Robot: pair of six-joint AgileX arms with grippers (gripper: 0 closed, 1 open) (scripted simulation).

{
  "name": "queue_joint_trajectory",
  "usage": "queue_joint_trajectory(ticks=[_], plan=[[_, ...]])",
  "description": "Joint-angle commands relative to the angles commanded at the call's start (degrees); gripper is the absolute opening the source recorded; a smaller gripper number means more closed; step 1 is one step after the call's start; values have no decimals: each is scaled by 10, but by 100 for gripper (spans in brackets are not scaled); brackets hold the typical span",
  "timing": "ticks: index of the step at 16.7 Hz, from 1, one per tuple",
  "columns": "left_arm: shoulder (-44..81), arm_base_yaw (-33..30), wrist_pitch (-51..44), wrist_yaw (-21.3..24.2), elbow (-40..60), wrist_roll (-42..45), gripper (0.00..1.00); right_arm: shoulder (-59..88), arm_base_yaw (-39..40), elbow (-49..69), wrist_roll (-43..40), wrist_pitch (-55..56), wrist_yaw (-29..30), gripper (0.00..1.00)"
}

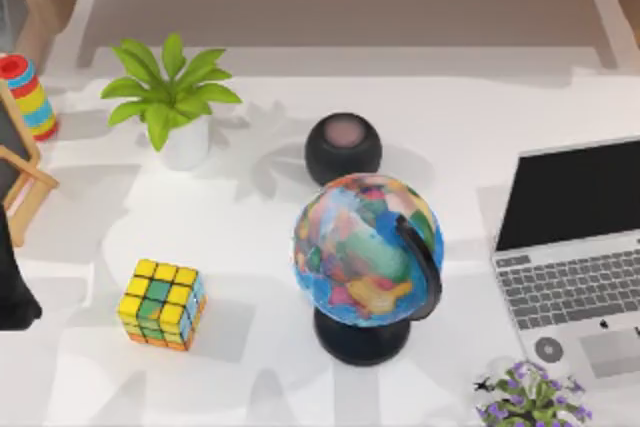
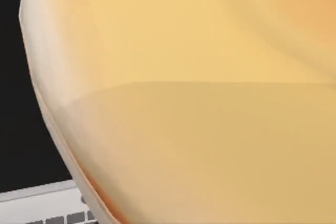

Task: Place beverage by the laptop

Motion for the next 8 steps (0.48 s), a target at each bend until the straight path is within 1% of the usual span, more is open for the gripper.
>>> queue_joint_trajectory(ticks=[4, 8], plan=[[0, 0, 0, 0, 0, 0, 100, 13, -8, -14, -13, 47, 12, 0], [0, 0, 0, 0, 0, 0, 100, 30, -13, -28, -16, 47, 20, 0]])
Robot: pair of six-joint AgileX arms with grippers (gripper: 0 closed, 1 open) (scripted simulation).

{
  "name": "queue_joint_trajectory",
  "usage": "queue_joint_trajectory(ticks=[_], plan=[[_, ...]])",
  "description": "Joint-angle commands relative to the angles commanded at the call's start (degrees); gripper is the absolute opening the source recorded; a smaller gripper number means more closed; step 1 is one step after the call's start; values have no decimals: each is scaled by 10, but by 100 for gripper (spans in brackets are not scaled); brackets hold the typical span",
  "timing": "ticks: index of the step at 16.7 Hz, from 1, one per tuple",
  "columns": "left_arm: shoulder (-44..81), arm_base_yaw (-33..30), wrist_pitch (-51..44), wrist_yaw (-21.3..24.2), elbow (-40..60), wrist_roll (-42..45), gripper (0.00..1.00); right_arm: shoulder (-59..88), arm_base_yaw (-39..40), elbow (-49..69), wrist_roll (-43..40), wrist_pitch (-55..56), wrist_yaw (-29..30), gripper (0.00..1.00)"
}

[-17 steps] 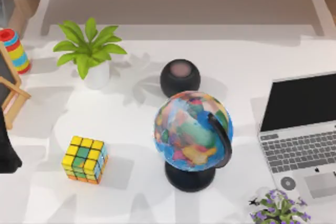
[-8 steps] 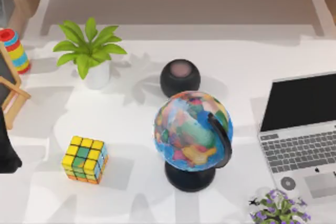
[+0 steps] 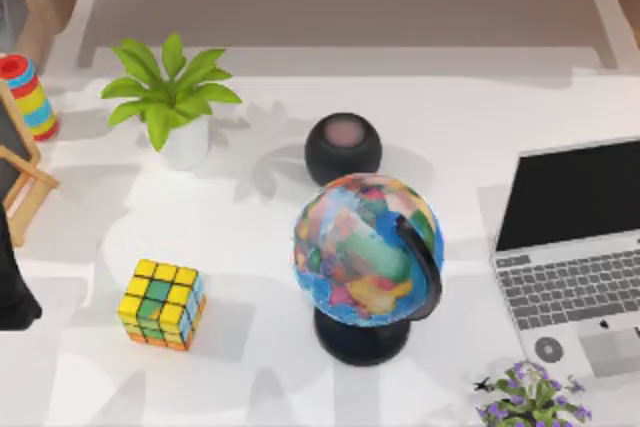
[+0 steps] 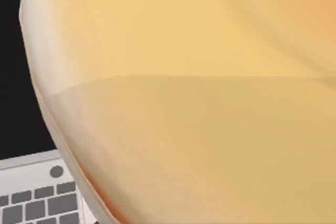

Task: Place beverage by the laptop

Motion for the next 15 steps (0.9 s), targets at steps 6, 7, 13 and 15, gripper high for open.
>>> queue_joint_trajectory(ticks=[6, 7, 13, 15], plan=[[0, 0, 0, 0, 0, 0, 100, 0, 0, 0, 0, 0, 0, 23], [0, 0, 0, 0, 0, 0, 100, 0, 0, 0, 0, 0, 0, 30], [0, 0, 0, 0, 0, 0, 100, 0, 0, 0, 0, 0, 0, 75], [0, 0, 0, 0, 0, 0, 100, 0, 0, 0, 0, 0, 0, 90]])
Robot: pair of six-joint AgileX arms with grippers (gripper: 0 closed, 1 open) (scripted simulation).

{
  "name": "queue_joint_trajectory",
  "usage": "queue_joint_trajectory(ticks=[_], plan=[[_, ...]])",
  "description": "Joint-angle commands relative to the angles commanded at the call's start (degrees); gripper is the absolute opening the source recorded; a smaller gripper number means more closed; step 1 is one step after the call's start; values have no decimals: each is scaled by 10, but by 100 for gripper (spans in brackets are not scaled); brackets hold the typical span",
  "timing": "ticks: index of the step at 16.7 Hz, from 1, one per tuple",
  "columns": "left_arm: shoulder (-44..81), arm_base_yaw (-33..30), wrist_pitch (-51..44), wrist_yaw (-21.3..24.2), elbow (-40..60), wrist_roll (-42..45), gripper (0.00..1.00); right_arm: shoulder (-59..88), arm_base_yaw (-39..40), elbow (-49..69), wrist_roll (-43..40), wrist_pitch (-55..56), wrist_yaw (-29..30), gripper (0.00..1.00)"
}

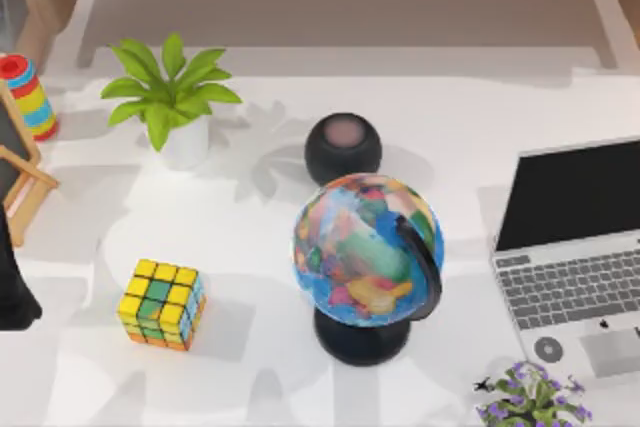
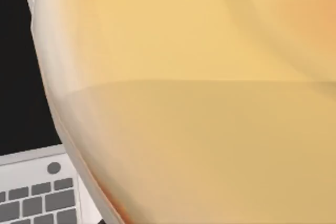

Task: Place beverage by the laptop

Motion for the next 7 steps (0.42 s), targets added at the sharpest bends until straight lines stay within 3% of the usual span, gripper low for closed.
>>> queue_joint_trajectory(ticks=[2, 7], plan=[[0, 0, 0, 0, 0, 0, 100, 0, 0, 0, 0, 0, 0, 100], [0, 0, 0, 0, 0, 0, 100, 0, 0, 0, 0, 0, 0, 100]])
